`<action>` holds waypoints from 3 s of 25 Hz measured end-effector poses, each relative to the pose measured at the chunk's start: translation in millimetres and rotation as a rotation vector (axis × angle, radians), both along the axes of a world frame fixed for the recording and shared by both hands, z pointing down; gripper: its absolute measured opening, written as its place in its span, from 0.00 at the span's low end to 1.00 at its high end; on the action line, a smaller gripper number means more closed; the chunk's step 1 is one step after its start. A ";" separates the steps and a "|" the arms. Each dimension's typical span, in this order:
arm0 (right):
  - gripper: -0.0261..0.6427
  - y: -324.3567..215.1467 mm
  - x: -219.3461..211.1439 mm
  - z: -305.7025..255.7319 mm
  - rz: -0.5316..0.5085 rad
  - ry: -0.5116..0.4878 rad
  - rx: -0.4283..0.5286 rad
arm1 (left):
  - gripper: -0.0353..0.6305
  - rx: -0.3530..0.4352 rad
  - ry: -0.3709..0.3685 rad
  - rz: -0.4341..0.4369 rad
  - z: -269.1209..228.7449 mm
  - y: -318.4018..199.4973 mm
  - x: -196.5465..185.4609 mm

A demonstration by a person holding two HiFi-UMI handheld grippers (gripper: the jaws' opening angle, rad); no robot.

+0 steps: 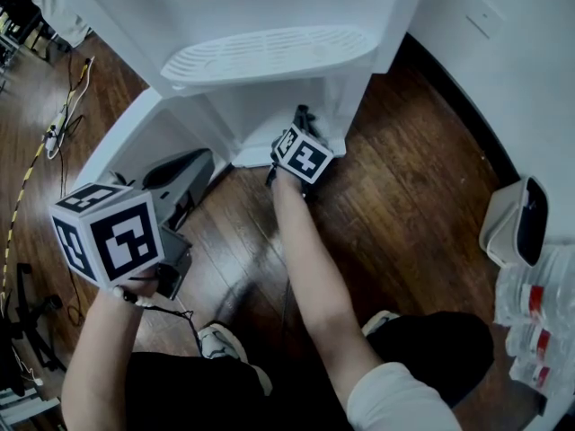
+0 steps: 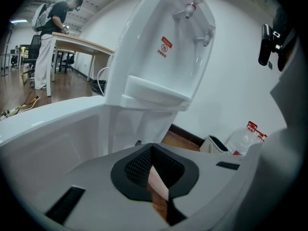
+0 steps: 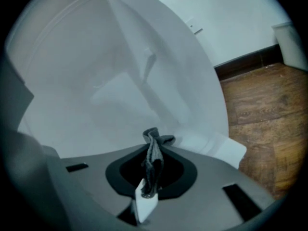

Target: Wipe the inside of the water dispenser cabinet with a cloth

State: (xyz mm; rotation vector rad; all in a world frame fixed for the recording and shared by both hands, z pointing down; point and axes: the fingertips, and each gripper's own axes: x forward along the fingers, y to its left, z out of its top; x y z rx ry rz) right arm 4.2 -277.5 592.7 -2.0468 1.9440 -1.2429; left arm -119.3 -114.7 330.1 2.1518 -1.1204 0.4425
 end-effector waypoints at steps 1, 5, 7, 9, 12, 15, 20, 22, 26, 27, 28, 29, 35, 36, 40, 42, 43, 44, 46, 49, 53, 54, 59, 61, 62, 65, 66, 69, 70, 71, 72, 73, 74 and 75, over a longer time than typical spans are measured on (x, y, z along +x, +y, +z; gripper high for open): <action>0.10 0.9 -9.7 0.2 -0.025 -0.008 0.002 | 0.05 0.000 0.000 0.000 -0.1 0.2 -0.3; 0.10 8.6 -59.9 -1.1 -0.172 -0.041 0.013 | 0.05 0.001 0.001 -0.009 -1.1 0.7 -2.6; 0.10 14.6 -84.4 -2.9 -0.240 -0.063 0.023 | 0.05 0.001 0.001 -0.008 -1.0 1.0 -2.8; 0.10 20.6 -105.1 -3.9 -0.294 -0.085 0.027 | 0.05 0.001 0.001 -0.005 -0.6 1.3 -3.0; 0.10 28.5 -127.6 -6.5 -0.355 -0.108 0.032 | 0.05 0.000 0.003 -0.008 -0.4 1.3 -4.6; 0.09 32.2 -134.1 -6.4 -0.381 -0.091 0.026 | 0.05 -0.001 0.004 -0.008 -0.6 1.4 -4.6; 0.09 26.6 -100.6 -1.9 -0.294 -0.076 0.012 | 0.05 0.000 0.005 -0.003 -1.6 1.6 -2.9; 0.09 23.7 -74.4 -0.7 -0.221 -0.071 0.009 | 0.05 -0.001 0.006 -0.003 -1.5 1.6 -1.8; 0.09 19.8 -25.0 3.2 -0.105 -0.070 0.000 | 0.05 -0.003 0.008 0.006 -0.5 1.9 1.8; 0.09 19.5 -13.9 3.1 -0.080 -0.069 -0.001 | 0.05 -0.003 0.007 0.008 -0.5 1.9 2.3; 0.09 19.6 -3.1 2.1 -0.054 -0.067 0.000 | 0.05 -0.004 0.006 0.009 -0.5 1.9 2.5; 0.09 20.4 7.6 0.6 -0.028 -0.062 0.002 | 0.05 -0.004 0.005 0.009 -0.4 1.8 2.5; 0.09 31.0 52.4 -1.7 0.088 -0.046 -0.009 | 0.05 -0.008 0.010 0.003 2.1 -0.8 3.3; 0.09 32.7 56.7 -2.4 0.100 -0.042 -0.013 | 0.05 -0.011 0.009 0.004 3.5 -1.5 3.3; 0.09 35.1 60.9 -5.5 0.108 -0.042 -0.012 | 0.05 -0.030 0.004 0.000 12.0 -3.4 0.5; 0.09 35.1 58.8 -4.9 0.094 -0.045 -0.008 | 0.05 -0.036 0.002 0.006 16.1 -4.7 2.0; 0.09 35.8 56.7 -3.9 0.085 -0.046 -0.006 | 0.05 -0.035 -0.002 0.013 16.9 -6.6 3.9; 0.09 37.0 53.0 -2.7 0.072 -0.046 -0.004 | 0.05 -0.034 -0.006 0.021 17.3 -9.1 6.2; 0.09 39.5 42.1 0.0 0.037 -0.033 0.002 | 0.05 -0.043 -0.007 0.029 23.3 -13.6 8.8; 0.09 41.9 24.8 1.0 -0.017 0.013 0.003 | 0.05 -0.075 -0.055 0.030 51.2 -19.1 4.2; 0.09 48.1 -9.4 -10.0 -0.147 0.064 -0.080 | 0.05 -0.070 -0.282 0.135 91.8 -19.8 4.8; 0.09 53.7 -16.7 -15.5 -0.192 0.095 -0.114 | 0.05 -0.084 -0.320 0.160 101.3 -16.8 4.8; 0.09 103.3 -19.9 -54.9 -0.298 0.141 -0.269 | 0.05 -0.056 -0.347 0.198 99.0 -12.7 2.8; 0.09 125.4 -17.8 -76.7 -0.319 0.146 -0.312 | 0.05 0.040 -0.402 0.232 82.8 -10.5 -3.5; 0.09 136.4 -16.2 -90.5 -0.329 0.145 -0.328 | 0.05 0.059 -0.436 0.235 79.3 -6.4 -12.0; 0.09 163.7 -12.2 -141.8 -0.389 0.151 -0.341 | 0.05 -0.095 -0.432 0.153 75.0 19.9 -39.7; 0.09 170.5 -11.3 -160.6 -0.409 0.159 -0.343 | 0.05 -0.161 -0.411 0.136 67.0 29.9 -41.2; 0.09 192.4 -13.6 -223.7 -0.404 0.126 -0.372 | 0.05 -0.241 -0.364 0.159 7.9 52.7 -27.9; 0.09 201.9 -16.8 -248.0 -0.382 0.098 -0.382 | 0.05 -0.253 -0.333 0.164 -20.1 60.5 -24.2; 0.09 211.9 -20.6 -274.1 -0.360 0.074 -0.387 | 0.05 -0.264 -0.298 0.161 -49.8 68.8 -22.7; 0.09 221.5 -24.8 -301.6 -0.349 0.064 -0.388 | 0.05 -0.272 -0.270 0.154 -79.9 77.1 -23.6; 0.09 230.1 -29.5 -329.3 -0.350 0.068 -0.386 | 0.05 -0.277 -0.252 0.147 -109.7 85.4 -25.6; 0.09 237.6 -33.6 -356.3 -0.359 0.084 -0.382 | 0.05 -0.281 -0.238 0.144 -138.9 93.4 -27.0; 0.09 244.2 -36.5 -381.9 -0.365 0.106 -0.377 | 0.05 -0.282 -0.226 0.146 -167.5 100.5 -27.1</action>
